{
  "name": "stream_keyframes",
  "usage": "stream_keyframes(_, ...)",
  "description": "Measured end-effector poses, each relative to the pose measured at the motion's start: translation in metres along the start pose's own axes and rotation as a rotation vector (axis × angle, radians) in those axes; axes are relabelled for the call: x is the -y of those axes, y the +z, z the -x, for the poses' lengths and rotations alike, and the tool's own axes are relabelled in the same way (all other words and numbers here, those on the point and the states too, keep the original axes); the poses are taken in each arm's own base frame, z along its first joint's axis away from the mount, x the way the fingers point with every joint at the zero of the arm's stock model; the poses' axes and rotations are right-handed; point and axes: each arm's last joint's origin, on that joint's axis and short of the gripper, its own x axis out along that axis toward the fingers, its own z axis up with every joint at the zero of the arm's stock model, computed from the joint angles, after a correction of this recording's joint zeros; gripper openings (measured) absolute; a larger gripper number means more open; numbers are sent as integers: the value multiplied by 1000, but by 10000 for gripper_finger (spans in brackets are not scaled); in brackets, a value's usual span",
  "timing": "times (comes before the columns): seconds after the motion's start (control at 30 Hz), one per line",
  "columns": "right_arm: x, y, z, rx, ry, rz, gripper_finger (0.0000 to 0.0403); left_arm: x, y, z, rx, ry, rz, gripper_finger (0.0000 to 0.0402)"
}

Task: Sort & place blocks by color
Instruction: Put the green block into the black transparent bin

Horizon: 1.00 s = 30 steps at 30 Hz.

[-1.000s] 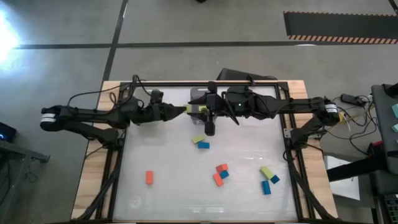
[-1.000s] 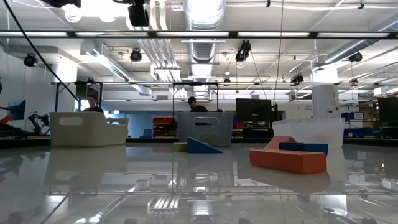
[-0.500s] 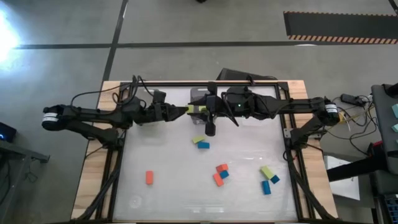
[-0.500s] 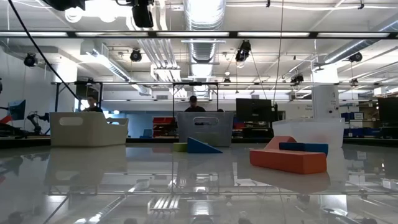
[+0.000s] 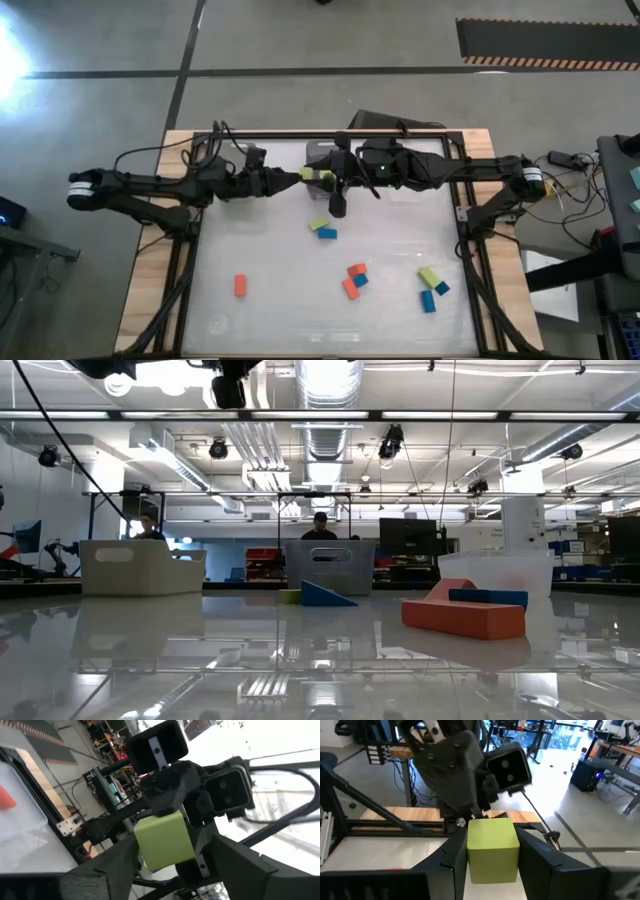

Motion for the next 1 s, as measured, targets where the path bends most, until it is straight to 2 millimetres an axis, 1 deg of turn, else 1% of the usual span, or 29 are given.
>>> stream_keyframes(0.13,9,1,4,-62,-14,-57,123,4,2,5,3,3,-93,251)
stream_keyframes(0.23,22,1,6,-157,-49,-91,123,6,5,12,-11,35,-133,253)
stream_keyframes(0.33,43,0,8,-260,-105,-164,123,0,3,18,-52,110,-140,253)
stream_keyframes(0.4,61,1,10,-317,-158,-238,123,-3,2,22,-64,161,-141,253)
stream_keyframes(0.5,87,-10,5,-449,-205,-359,123,1,6,27,-38,169,-144,253)
stream_keyframes(0.6,108,-25,-8,-574,-213,-478,123,5,10,30,-6,165,-167,253)
stream_keyframes(0.73,136,-48,-28,-723,-253,-571,123,16,17,37,53,137,-204,253)
stream_keyframes(0.8,150,-65,-39,-800,-285,-601,123,21,20,42,77,124,-205,253)
stream_keyframes(0.87,163,-86,-51,-878,-319,-651,123,24,22,46,107,121,-206,253)
stream_keyframes(0.93,170,-107,-63,-937,-332,-707,126,27,24,50,129,120,-223,253)
stream_keyframes(1.0,174,-121,-74,-971,-337,-738,130,30,26,54,147,112,-242,254)
